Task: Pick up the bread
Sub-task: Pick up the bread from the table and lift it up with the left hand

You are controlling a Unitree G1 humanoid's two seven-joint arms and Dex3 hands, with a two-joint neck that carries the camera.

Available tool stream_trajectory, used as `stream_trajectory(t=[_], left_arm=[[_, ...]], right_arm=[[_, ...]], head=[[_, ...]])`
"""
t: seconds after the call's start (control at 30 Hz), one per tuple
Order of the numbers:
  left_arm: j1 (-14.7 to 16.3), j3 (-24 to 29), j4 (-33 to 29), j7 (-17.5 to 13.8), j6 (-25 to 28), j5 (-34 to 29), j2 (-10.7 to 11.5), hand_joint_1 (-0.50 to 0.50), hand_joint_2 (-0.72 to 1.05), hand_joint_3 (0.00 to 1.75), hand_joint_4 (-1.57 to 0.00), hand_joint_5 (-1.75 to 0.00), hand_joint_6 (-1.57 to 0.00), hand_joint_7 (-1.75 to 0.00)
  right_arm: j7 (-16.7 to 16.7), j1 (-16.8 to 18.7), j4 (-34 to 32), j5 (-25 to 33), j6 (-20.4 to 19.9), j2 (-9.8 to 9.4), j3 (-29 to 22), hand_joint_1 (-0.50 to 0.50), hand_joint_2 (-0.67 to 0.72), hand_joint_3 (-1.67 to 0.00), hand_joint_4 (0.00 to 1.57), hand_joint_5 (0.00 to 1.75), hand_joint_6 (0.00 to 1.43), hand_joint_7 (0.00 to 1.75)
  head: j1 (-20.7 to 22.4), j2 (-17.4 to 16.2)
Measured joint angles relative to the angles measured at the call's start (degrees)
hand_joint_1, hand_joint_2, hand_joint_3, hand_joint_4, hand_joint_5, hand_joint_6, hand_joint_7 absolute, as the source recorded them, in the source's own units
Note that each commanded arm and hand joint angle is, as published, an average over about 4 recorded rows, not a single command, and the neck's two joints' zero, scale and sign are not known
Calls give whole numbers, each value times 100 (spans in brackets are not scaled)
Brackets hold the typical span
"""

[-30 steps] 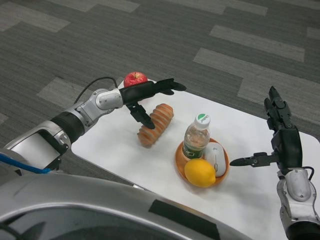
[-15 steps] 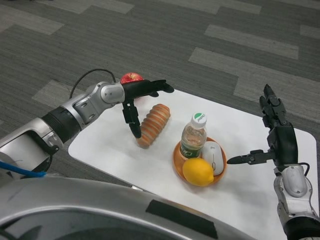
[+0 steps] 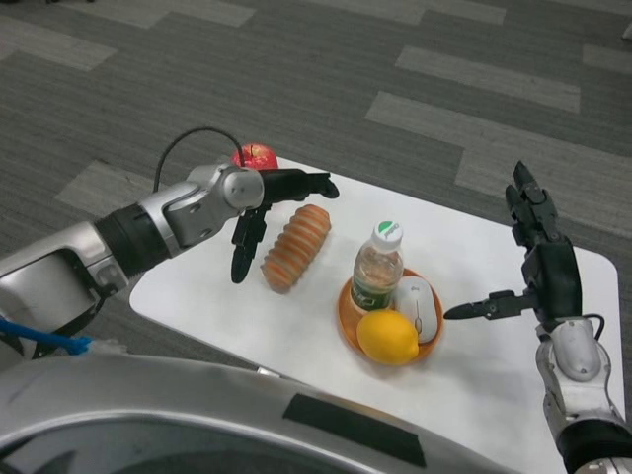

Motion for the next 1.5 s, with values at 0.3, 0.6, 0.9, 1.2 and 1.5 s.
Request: stream_trajectory(t=[0.3,0.6,0.9,1.2,1.5], left_arm=[[-589,-792,298,32,102,87,-6,-37,-55,9,0,-82,0,-49],[-1074,-1328,1002,207,38,89,-147,-38,-46,9,0,-82,0,-49],[-1373,-1883,1724,487,-124,-1,-428,-38,-46,9,0,-82,0,-49],[-1633,-2533,2256,800,-767,-339,-458,-39,-37,9,0,-82,0,-49],[-1809,-3090,2677,1069,-1051,-532,-525,-37,-30,9,0,-82,0,-49]], right_arm=[[-4,-4,81,2,4,9,3,-17,9,0,0,0,0,0],[-6,-23,95,8,7,63,4,-17,9,0,0,0,0,0],[-7,-94,116,11,6,77,7,-18,9,0,0,0,0,0],[-7,-102,128,12,6,79,8,-17,9,0,0,0,0,0],[-8,-105,130,12,6,81,7,-17,9,0,0,0,0,0]], head=[[-63,-10],[-60,-14],[-66,-37],[-119,-52],[-126,-41]])
